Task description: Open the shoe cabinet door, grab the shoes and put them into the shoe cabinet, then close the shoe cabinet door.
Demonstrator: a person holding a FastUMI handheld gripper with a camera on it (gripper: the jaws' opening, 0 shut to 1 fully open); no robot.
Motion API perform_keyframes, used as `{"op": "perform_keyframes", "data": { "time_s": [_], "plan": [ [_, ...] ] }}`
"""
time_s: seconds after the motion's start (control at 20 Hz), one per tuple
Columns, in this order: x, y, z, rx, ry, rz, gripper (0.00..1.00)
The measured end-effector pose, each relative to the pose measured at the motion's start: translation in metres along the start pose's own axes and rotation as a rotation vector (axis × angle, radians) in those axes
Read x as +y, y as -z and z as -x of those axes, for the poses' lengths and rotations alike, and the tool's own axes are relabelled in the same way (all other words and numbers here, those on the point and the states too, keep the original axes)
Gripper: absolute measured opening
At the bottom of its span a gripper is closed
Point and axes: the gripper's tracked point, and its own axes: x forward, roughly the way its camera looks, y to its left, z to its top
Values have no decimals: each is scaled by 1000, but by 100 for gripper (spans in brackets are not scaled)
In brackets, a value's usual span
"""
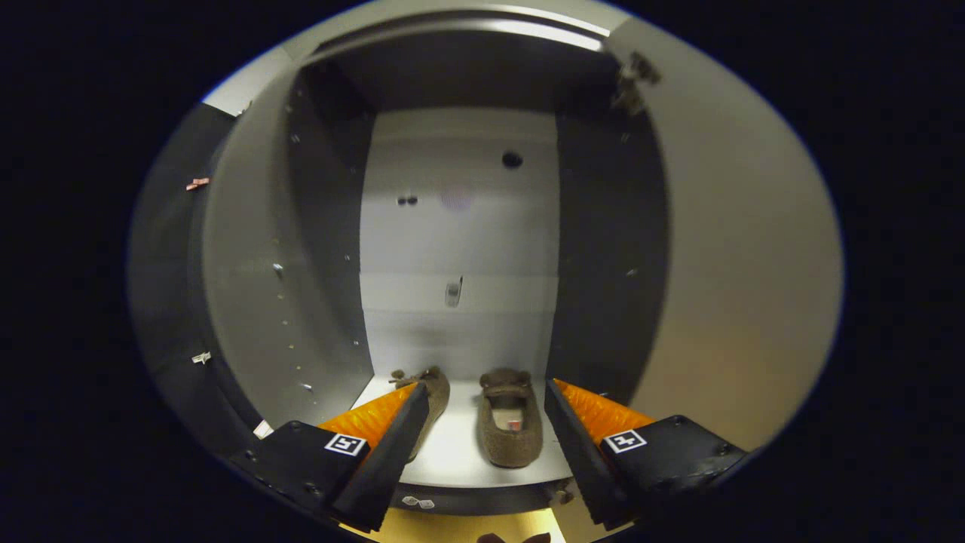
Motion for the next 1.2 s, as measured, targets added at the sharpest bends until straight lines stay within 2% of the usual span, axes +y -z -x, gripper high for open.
{"op": "perform_keyframes", "data": {
  "time_s": [0.1,0.25,0.5,0.7,1.0,1.2],
  "plan": [
    [-8,-19,50,-78,27,22,98],
    [-19,-19,117,-122,61,58,98],
    [-33,-31,222,-154,11,32,98],
    [-66,-22,288,-149,23,52,98],
    [-179,-15,353,-167,224,44,98],
    [-253,-2,359,-134,369,35,98]
  ]
}}
